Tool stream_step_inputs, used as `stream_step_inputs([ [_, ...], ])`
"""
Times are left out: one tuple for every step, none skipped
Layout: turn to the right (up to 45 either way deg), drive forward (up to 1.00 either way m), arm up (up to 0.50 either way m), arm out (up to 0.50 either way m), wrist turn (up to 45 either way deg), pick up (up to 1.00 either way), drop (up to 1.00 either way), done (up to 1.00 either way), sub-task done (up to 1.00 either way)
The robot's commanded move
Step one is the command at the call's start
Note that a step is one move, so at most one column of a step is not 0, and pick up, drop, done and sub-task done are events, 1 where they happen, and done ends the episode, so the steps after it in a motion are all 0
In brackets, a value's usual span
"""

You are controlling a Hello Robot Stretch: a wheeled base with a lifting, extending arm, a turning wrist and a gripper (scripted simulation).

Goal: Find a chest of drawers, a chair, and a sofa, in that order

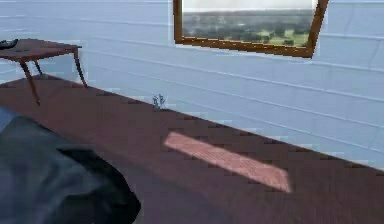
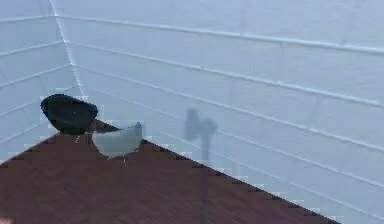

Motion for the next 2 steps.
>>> stream_step_inputs([
  [18.0, 0.00, 0.00, 0.00, 0.0, 0.00, 0.00, 0.00, 0.00],
  [0.0, 0.75, 0.00, 0.00, 0.0, 0.00, 0.00, 0.00, 0.00],
])
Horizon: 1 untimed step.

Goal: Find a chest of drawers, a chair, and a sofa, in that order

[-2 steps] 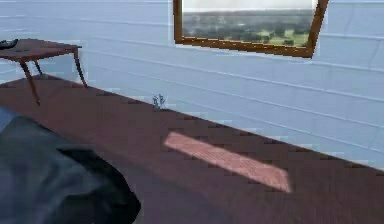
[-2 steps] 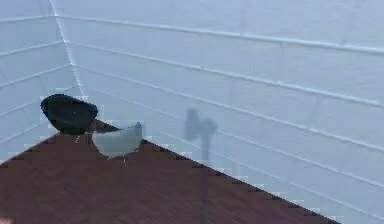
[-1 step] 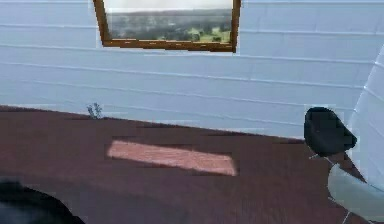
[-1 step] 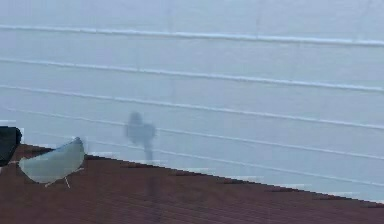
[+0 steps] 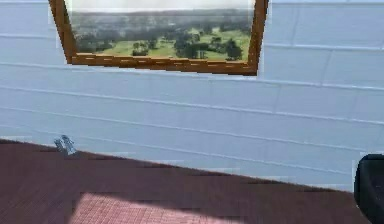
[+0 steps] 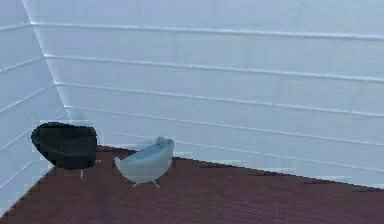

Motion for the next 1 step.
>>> stream_step_inputs([
  [-45.0, 0.00, 0.00, 0.00, 0.0, 0.00, 0.00, 0.00, 0.00],
])
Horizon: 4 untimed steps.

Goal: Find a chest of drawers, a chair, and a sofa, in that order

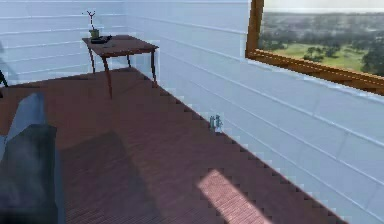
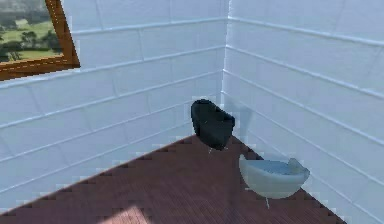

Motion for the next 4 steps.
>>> stream_step_inputs([
  [-9.0, 0.00, 0.00, 0.00, 0.0, 0.00, 0.00, 0.00, 0.00],
  [0.0, 1.00, 0.00, 0.00, 0.0, 0.00, 0.00, 0.00, 0.00],
  [-6.0, 0.00, 0.00, 0.00, 0.0, 0.00, 0.00, 0.00, 0.00],
  [0.0, 0.40, 0.00, 0.00, 0.0, 0.00, 0.00, 0.00, 0.00],
])
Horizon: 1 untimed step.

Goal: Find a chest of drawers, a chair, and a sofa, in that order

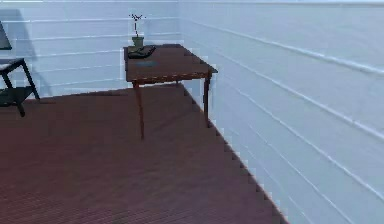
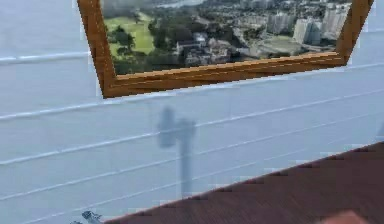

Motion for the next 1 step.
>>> stream_step_inputs([
  [-24.0, 0.00, 0.00, 0.00, 0.0, 0.00, 0.00, 0.00, 0.00],
])
